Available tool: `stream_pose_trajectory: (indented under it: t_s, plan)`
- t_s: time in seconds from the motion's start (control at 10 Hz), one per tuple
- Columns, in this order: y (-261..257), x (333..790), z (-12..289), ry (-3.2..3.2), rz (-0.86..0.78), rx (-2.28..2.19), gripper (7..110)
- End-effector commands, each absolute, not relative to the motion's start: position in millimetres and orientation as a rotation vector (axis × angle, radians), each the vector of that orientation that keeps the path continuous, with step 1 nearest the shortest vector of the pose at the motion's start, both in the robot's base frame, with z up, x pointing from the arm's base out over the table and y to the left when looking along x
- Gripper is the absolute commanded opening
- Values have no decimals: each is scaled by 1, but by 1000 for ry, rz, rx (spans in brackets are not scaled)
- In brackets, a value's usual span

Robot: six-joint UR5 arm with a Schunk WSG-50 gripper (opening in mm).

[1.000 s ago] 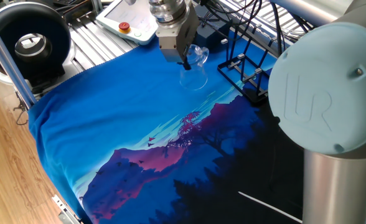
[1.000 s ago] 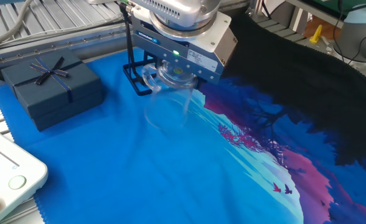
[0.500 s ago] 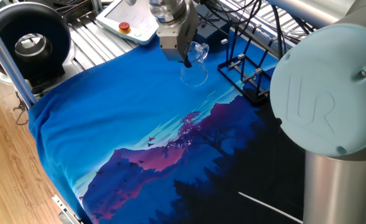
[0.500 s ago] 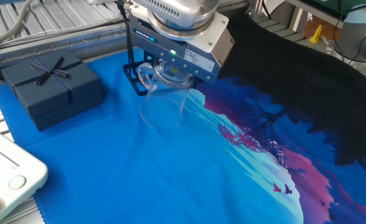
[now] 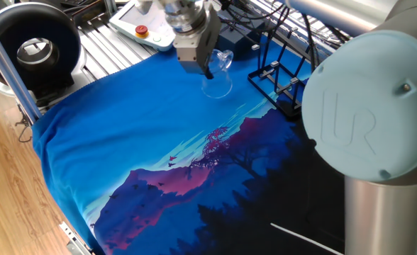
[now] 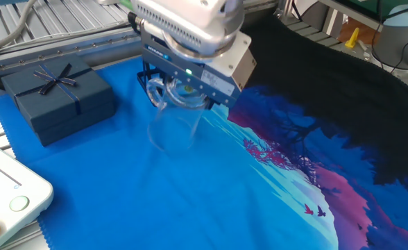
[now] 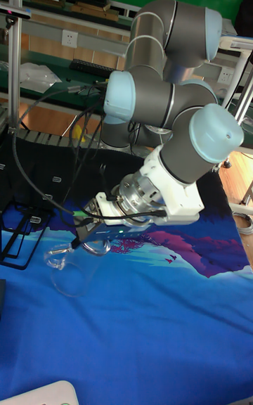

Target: Take the cup off the cup rack

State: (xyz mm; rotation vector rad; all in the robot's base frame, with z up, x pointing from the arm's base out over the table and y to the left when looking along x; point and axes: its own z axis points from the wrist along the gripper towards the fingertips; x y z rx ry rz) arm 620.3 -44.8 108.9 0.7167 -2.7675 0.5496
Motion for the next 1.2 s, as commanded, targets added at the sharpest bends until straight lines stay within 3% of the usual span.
stream_pose_trajectory:
  t_s: [0.0,1.1]
  plan:
    - [-26,632,102,-2799,553,695,7]
    - [9,649,94,-2823,455,769,7]
